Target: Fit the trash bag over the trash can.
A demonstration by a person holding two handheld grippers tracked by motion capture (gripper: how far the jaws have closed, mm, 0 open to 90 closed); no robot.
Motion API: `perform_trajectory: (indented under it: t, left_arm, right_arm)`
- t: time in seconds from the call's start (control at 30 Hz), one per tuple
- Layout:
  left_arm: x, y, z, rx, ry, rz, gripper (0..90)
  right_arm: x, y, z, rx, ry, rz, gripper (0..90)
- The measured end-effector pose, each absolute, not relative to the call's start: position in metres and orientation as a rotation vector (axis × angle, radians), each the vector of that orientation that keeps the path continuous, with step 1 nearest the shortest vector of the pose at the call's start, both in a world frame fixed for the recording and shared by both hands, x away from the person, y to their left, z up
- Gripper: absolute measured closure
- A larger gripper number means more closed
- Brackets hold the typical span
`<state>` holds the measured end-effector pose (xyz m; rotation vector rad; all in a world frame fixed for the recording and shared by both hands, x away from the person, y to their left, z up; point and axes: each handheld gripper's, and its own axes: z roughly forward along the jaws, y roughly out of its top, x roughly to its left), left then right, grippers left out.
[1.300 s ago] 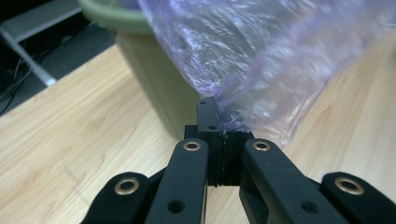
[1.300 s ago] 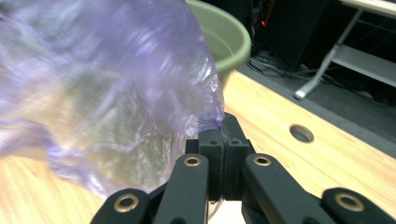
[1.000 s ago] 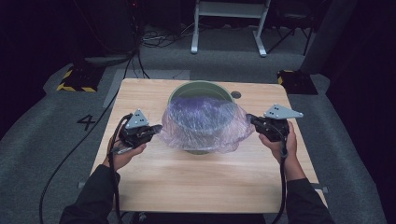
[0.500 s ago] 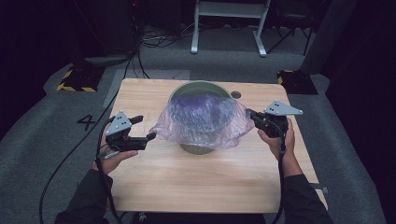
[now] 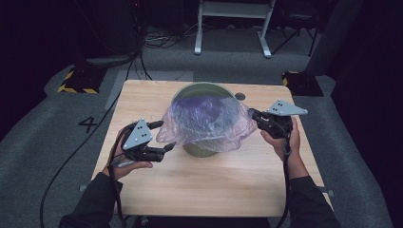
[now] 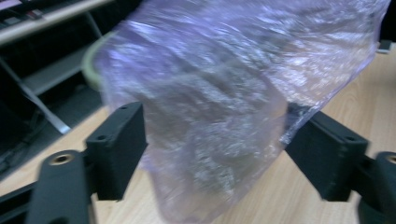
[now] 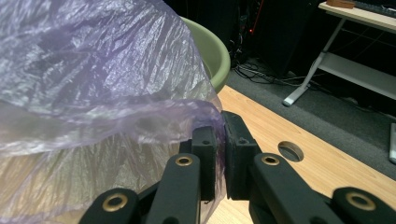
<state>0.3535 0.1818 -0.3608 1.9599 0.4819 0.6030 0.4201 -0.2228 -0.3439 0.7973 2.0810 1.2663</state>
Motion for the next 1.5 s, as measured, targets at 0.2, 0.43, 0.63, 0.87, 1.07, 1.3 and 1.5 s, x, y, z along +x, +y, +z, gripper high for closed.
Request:
perform_trajectory:
  t: [0.2,0.43,0.63,0.87,1.07,1.3,1.5]
  left_arm:
    - [0.360,0.178,-0.350,1.905,0.484,0.637,47.5]
    - [0.369,0.178,-0.339,1.925,0.455,0.672,70.5]
    - [0.383,0.174,-0.330,1.945,0.465,0.717,82.5]
    - [0.410,0.177,-0.323,1.923,0.542,0.707,87.6]
    - [0.431,0.173,-0.325,1.960,0.614,0.728,89.7]
    - [0.456,0.178,-0.331,1.952,0.665,0.693,89.7]
    - [0.476,0.185,-0.334,1.940,0.704,0.688,89.8]
  right_arm:
    - [0.425,-0.219,-0.340,0.797,2.106,1.235,84.7]
    - [0.430,-0.217,-0.338,0.806,2.126,1.203,84.7]
    - [0.435,-0.211,-0.336,0.805,2.152,1.175,85.2]
    - [0.446,-0.208,-0.335,0.824,2.180,1.170,85.3]
    - [0.462,-0.210,-0.337,0.871,2.186,1.170,85.2]
    - [0.478,-0.210,-0.342,0.905,2.202,1.162,86.1]
    - [0.490,-0.213,-0.346,0.943,2.183,1.176,86.9]
